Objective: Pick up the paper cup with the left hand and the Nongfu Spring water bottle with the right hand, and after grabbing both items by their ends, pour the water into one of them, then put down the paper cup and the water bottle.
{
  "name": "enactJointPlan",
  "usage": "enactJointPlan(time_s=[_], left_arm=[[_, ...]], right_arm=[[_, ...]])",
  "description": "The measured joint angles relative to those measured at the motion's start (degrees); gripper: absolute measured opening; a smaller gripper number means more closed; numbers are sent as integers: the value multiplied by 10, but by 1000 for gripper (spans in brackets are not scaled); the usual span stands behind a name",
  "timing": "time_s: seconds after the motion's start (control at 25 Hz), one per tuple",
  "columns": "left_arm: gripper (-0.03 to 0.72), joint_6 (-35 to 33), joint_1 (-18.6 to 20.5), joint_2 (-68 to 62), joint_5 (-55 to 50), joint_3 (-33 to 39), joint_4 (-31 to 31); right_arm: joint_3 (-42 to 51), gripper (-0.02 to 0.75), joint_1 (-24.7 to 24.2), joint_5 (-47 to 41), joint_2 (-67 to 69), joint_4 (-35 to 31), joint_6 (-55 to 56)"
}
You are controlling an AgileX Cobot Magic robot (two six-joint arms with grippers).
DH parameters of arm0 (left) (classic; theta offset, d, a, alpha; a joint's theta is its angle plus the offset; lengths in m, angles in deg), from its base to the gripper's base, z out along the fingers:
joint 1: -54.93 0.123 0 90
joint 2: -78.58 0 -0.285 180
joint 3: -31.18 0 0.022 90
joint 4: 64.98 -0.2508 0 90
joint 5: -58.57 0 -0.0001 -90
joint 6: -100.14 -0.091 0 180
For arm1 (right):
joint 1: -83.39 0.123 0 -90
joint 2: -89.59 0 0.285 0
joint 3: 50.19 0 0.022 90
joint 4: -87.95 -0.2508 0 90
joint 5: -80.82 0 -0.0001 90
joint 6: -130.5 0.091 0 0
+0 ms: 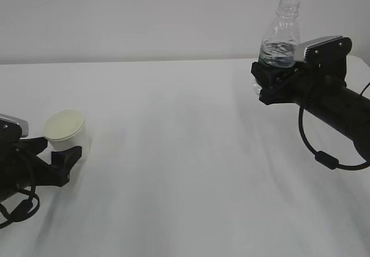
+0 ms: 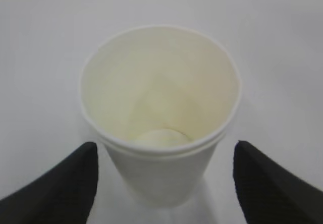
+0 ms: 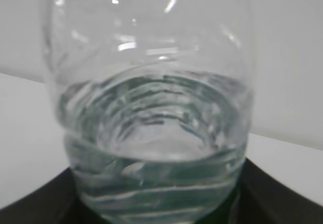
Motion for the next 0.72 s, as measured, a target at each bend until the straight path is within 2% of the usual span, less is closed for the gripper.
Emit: enactJointPlan(time_s=[0.72], left_arm=[[593, 12, 0, -17, 0, -36, -1]], right_arm=[[0, 445, 0, -1, 0, 1, 0]])
